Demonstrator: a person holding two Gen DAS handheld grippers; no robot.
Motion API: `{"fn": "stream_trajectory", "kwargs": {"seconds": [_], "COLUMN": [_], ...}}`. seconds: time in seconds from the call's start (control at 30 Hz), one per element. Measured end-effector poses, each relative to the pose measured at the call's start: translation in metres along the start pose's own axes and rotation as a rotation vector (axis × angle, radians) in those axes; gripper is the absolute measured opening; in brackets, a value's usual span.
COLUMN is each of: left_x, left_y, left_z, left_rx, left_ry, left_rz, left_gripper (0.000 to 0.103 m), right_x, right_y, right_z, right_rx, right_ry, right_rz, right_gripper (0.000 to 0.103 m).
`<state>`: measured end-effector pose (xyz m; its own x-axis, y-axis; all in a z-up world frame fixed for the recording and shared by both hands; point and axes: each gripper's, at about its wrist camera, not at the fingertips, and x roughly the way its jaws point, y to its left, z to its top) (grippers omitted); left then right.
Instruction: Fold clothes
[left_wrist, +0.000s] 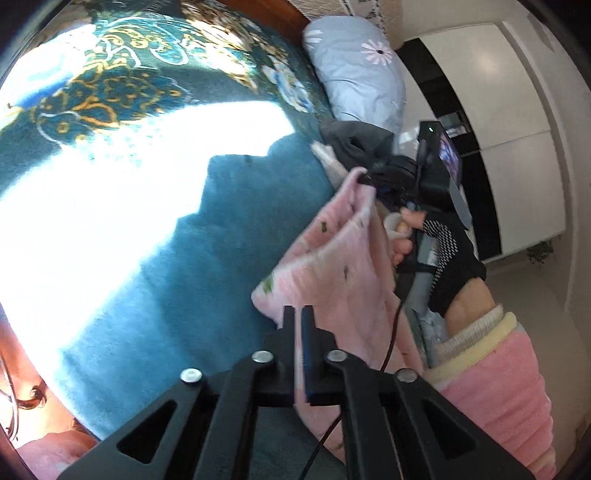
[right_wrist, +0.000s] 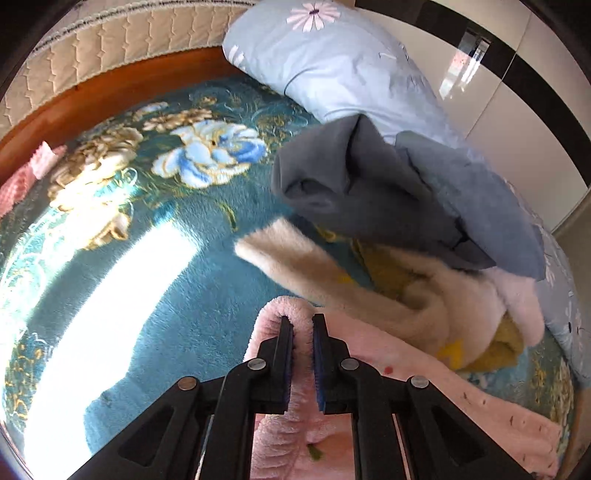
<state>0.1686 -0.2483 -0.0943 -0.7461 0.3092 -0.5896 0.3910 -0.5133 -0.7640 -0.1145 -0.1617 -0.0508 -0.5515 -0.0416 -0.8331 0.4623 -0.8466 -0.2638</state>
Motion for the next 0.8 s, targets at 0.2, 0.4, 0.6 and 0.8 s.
{"fn": "stream_trajectory", "kwargs": {"seconds": [0.2,0.4,0.6,0.8], "left_x": [-0.003,0.001,0.021,0.03], "left_y": [0.022,0.017,0.02,0.011], "left_z": [0.012,0.007,0.006,-0.003], "left_rx": [-0.036,-0.059,-0.093,-0.077], "left_ry": [-0.04,0.023,0.106,0.125], "left_rz": [0.055,-0.135,-0.168,-0.194], "left_gripper": [0.0,0.0,0.023,0.046], "right_x": [0.03,-0.013,-0.088,-0.137], "right_y": [-0.01,-0.03,-0.081,-0.19], "right_z": [-0.011,-0.007,-0.048,-0.143], "right_rx": [0.049,0.124,0.166,0.325], "right_ry": [0.071,0.022,-0.1,-0.13], "right_rz": [0.024,0.168,0.242,0.256], "right_gripper": [0.013,0.061,0.064,0.064]}}
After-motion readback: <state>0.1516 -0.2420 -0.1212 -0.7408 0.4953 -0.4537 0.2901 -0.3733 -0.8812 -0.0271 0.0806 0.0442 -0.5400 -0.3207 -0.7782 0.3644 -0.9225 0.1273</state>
